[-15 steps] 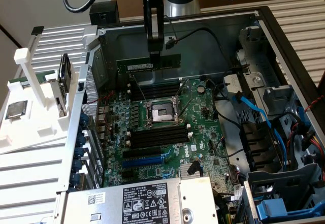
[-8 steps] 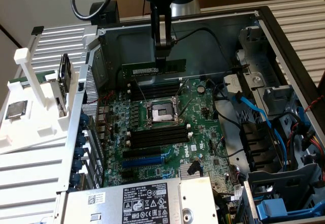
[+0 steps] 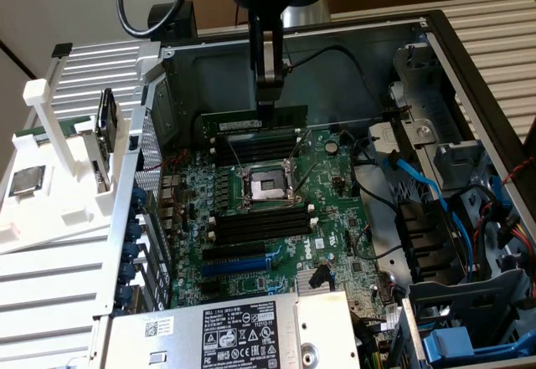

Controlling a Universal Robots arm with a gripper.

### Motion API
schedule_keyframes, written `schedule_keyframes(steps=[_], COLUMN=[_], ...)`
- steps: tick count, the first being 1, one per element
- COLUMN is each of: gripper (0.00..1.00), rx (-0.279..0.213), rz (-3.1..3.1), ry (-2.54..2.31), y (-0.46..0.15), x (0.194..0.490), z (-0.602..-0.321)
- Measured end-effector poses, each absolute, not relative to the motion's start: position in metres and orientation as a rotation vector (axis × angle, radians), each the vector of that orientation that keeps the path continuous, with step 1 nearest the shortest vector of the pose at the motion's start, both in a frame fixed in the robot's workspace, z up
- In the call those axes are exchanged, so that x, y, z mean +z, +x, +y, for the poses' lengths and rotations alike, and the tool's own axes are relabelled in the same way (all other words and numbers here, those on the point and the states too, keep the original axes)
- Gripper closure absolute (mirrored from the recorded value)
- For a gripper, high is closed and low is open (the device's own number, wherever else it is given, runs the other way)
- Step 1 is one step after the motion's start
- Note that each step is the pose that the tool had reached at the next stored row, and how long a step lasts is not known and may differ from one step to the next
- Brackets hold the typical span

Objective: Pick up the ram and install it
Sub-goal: 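Pick up the ram and move it above insertion slot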

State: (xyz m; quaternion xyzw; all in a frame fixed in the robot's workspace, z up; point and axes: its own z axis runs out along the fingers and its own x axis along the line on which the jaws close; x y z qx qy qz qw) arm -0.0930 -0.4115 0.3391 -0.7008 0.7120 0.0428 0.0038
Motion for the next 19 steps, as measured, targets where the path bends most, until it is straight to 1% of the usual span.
schedule_keyframes(steps=[11, 15, 19], gripper=[0.87, 0.87, 0.87], rx=[0.134, 0.117, 0.116], rz=[2.232, 2.235, 2.234], ry=[-2.196, -2.199, -2.199], y=[-0.093, -0.095, -0.095], x=[0.33, 0.325, 0.321], z=[-0.421, -0.421, -0.423])
